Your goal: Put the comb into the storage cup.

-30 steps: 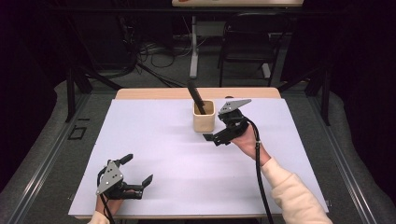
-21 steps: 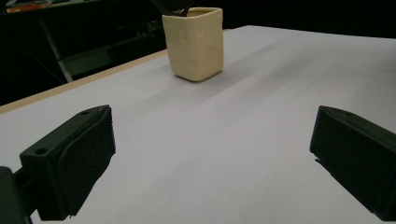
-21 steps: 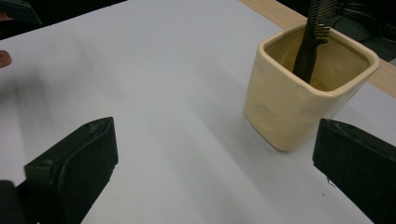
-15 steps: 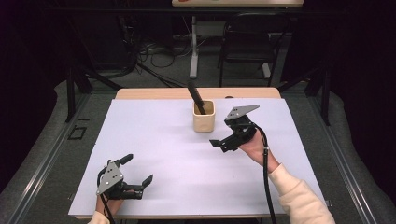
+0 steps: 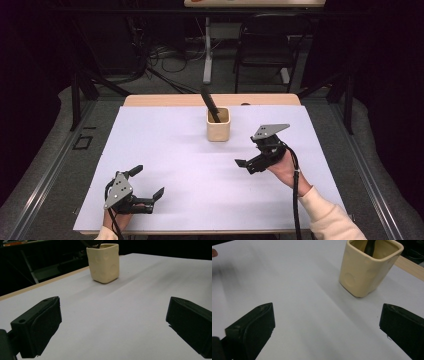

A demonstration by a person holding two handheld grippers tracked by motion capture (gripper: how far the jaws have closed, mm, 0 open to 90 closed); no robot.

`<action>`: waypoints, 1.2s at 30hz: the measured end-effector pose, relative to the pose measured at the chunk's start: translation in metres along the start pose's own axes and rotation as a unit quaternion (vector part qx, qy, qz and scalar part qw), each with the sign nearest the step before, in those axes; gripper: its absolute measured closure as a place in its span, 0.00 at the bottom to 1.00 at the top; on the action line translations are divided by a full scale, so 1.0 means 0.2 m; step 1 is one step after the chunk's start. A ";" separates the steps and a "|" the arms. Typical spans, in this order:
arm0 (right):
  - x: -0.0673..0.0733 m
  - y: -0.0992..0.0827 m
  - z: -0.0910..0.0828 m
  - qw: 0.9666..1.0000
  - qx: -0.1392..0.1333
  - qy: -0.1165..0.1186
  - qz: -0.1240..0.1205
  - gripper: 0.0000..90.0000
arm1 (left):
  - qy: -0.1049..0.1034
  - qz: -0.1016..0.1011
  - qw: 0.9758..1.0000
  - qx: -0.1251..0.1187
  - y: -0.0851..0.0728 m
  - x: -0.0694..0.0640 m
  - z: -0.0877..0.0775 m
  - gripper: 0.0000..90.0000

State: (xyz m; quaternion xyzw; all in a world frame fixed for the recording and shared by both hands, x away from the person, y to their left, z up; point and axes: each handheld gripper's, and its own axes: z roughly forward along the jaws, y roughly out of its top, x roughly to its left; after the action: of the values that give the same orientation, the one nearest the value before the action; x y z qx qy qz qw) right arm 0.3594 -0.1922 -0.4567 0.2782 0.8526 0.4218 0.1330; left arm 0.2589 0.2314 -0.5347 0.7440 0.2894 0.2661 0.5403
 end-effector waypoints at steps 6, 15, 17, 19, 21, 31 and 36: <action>0.02 -0.06 -0.04 1.000 0.004 -0.003 0.001 0.00 | -0.001 0.000 1.000 0.002 0.00 0.00 0.00 0.00; 0.07 -0.13 -0.09 1.000 0.005 -0.014 -0.009 0.00 | -0.001 -0.001 1.000 0.002 0.00 0.00 0.01 0.00; 0.08 -0.14 -0.09 1.000 0.005 -0.013 -0.008 0.00 | -0.001 -0.002 1.000 0.002 0.00 0.00 0.01 0.00; 0.08 -0.16 -0.10 1.000 0.005 -0.015 -0.007 0.00 | -0.002 -0.001 1.000 0.002 0.00 0.00 0.01 0.00; 0.09 -0.18 -0.10 1.000 0.007 -0.018 -0.008 0.00 | -0.002 0.001 1.000 0.003 0.00 0.00 0.01 0.00; 0.13 -0.29 -0.12 0.999 0.002 -0.033 -0.008 0.00 | -0.001 0.002 1.000 0.004 0.00 -0.01 0.01 0.00; 0.15 -0.33 -0.13 0.999 -0.001 -0.040 -0.008 0.00 | -0.002 0.002 1.000 0.005 0.00 -0.01 0.01 0.00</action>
State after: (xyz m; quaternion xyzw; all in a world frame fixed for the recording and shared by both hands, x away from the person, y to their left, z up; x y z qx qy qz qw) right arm 0.2999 -0.2238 -0.4925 0.2881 0.8484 0.4099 0.1707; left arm 0.2593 0.2297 -0.5358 0.7476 0.2884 0.2646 0.5365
